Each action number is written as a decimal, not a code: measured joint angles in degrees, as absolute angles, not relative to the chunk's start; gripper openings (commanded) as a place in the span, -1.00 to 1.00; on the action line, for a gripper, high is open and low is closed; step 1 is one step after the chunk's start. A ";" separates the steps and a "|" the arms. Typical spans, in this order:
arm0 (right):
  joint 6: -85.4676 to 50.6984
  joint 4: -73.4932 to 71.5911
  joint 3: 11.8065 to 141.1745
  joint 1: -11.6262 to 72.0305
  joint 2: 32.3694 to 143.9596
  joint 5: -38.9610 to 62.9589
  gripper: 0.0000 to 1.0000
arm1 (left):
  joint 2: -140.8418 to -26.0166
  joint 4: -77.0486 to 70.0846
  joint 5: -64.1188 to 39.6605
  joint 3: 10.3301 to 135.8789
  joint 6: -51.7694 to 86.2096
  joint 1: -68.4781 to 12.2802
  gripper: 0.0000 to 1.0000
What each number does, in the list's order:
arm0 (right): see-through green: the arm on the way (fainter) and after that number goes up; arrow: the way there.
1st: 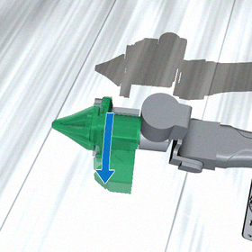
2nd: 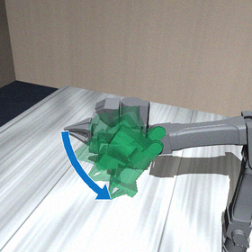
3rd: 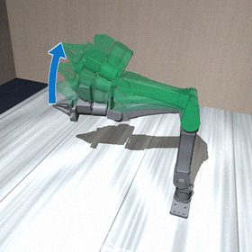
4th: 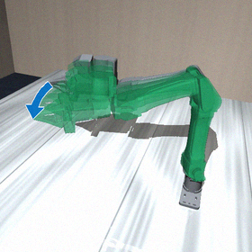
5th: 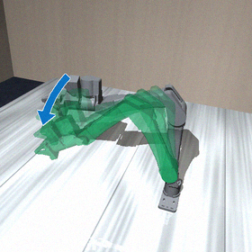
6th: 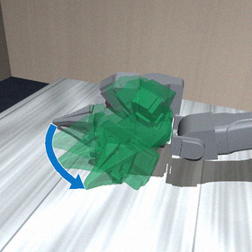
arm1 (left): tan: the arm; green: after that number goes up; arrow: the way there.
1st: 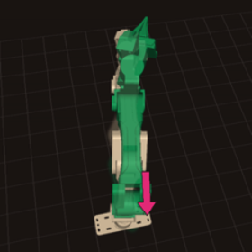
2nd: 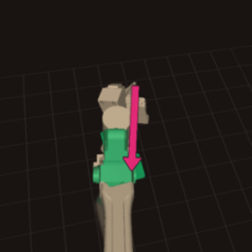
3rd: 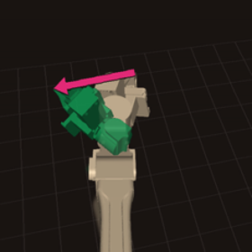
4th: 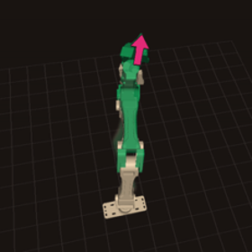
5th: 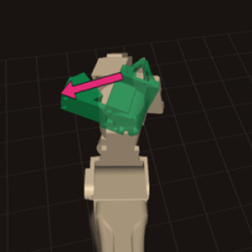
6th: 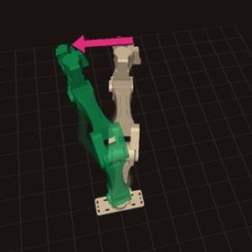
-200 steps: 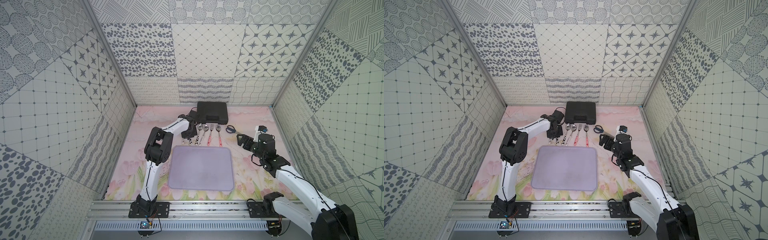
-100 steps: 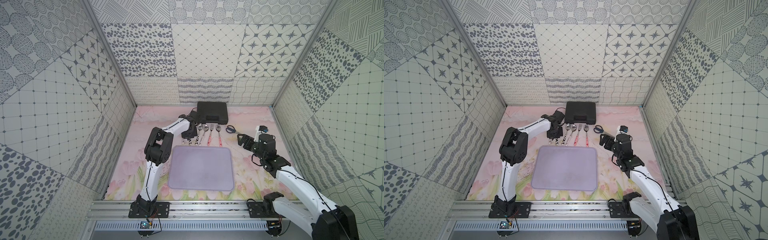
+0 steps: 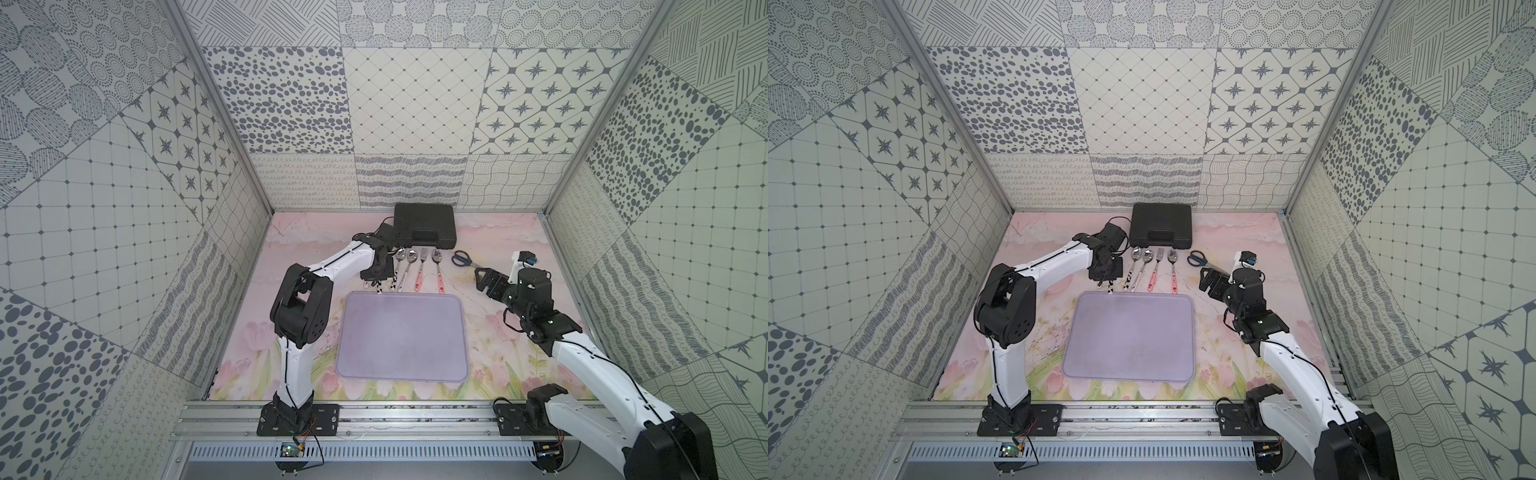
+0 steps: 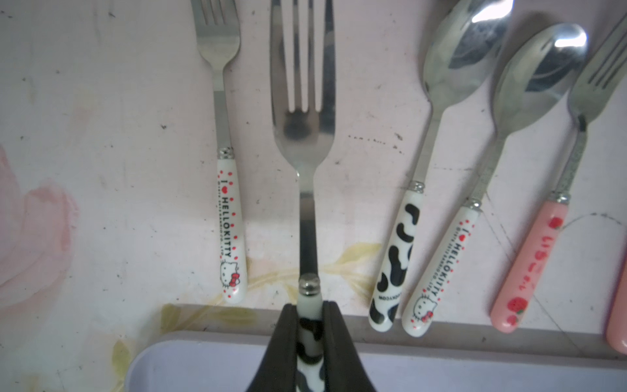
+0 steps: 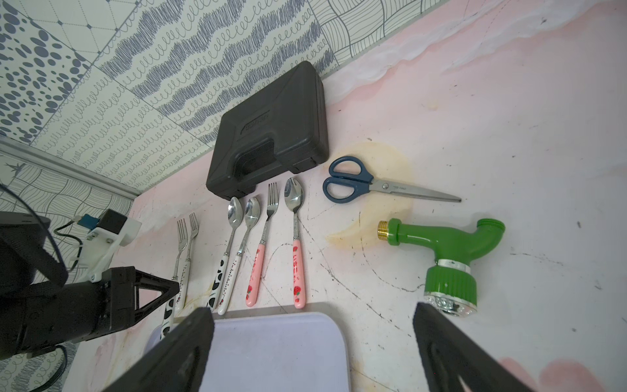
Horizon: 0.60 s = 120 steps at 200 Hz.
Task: Set the spoon and fork side by side
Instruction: Pick up the fork at the center of the board, then place the fork on the tray.
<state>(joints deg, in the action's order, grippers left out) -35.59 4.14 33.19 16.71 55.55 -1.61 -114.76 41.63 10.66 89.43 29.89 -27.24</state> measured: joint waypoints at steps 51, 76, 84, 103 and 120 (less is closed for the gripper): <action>-35.62 4.12 33.19 16.71 56.55 -1.61 0.94 | -108.01 40.69 11.14 80.71 30.09 -30.13 -1.00; -35.62 4.12 33.19 16.71 56.62 -1.61 0.94 | -104.44 39.99 11.22 75.29 30.55 -31.70 -1.00; -35.62 4.12 33.19 16.71 56.62 -1.61 0.94 | -103.18 39.81 11.27 73.43 30.87 -32.12 -1.00; -35.62 4.12 33.19 16.71 56.62 -1.63 0.94 | -99.96 39.40 11.31 68.77 31.79 -32.97 -1.00; -35.62 4.12 33.19 16.71 56.62 -1.65 0.94 | -97.38 39.24 11.73 64.97 32.77 -33.80 -1.00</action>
